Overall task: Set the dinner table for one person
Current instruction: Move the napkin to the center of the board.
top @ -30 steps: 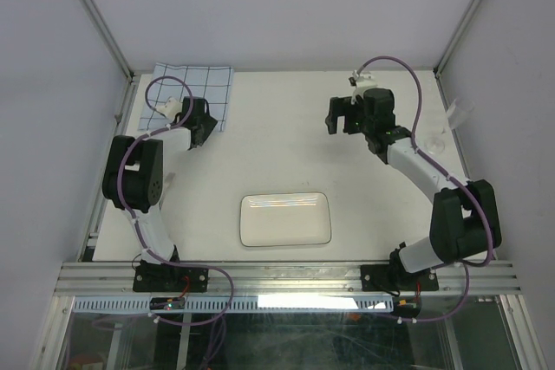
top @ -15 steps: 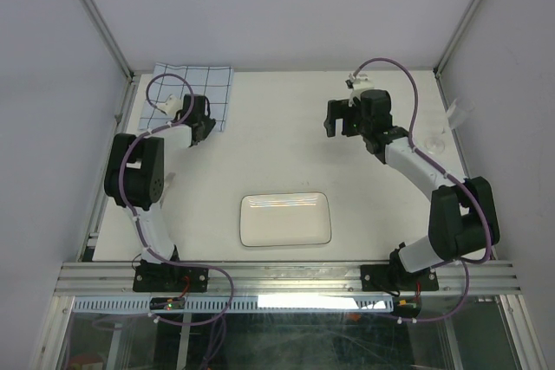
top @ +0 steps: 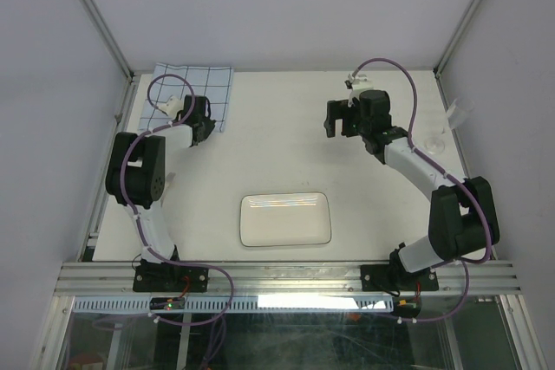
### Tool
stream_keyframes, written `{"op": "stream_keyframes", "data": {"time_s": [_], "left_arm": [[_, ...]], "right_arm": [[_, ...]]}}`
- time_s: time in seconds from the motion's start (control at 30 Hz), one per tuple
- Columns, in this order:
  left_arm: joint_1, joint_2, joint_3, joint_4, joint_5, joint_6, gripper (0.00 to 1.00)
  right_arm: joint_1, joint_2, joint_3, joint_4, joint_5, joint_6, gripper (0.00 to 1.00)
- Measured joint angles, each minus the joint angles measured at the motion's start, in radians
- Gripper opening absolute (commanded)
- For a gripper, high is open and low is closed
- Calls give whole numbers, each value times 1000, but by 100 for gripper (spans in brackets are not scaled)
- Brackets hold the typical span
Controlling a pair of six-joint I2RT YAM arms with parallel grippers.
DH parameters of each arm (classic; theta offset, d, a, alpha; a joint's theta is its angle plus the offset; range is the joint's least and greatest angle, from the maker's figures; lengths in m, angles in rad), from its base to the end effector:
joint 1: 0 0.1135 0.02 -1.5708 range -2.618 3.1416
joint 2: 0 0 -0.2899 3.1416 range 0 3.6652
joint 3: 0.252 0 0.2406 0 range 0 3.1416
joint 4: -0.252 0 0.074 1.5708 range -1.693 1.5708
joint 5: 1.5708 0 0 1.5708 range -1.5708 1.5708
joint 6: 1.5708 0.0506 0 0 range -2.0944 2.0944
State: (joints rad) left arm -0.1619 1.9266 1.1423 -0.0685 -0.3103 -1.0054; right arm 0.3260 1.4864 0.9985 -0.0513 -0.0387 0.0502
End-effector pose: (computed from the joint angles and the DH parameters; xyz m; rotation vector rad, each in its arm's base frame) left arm 0.4058 -0.0506 0.1711 -1.0989 2.1089 -0.1811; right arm 0.3180 0.1096 0.2822 -0.3146 2.0974 0.2652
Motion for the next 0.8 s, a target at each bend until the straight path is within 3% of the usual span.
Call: {"op": "stream_keyframes", "data": {"time_s": [0.8], "left_arm": [[-3,14,9,22,65,14,0]], "right_arm": [[16,15,0,-8,5,0,99]]}}
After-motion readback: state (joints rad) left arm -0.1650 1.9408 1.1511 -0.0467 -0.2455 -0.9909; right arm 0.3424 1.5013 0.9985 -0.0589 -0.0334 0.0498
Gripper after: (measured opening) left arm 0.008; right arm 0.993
